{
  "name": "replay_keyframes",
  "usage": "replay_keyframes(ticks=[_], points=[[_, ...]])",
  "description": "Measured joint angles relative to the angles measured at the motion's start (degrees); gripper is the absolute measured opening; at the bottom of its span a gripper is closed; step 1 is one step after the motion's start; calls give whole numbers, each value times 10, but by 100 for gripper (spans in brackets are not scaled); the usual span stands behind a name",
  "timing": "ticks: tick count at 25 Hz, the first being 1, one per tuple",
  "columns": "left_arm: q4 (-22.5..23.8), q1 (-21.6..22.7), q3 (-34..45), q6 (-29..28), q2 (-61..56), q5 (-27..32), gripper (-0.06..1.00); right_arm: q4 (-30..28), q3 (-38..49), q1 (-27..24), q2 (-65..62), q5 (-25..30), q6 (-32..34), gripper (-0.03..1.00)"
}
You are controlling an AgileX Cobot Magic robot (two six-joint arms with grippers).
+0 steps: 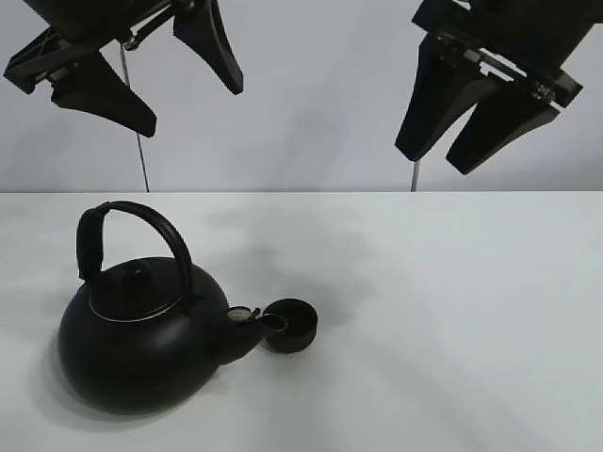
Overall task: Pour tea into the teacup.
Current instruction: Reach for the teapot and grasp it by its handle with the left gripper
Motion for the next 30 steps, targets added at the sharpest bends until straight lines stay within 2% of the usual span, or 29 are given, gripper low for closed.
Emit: replay_keyframes(ticks=[30], points=[[0,0,0,0,0,0,57,-25,0,0,-31,1,0,43]])
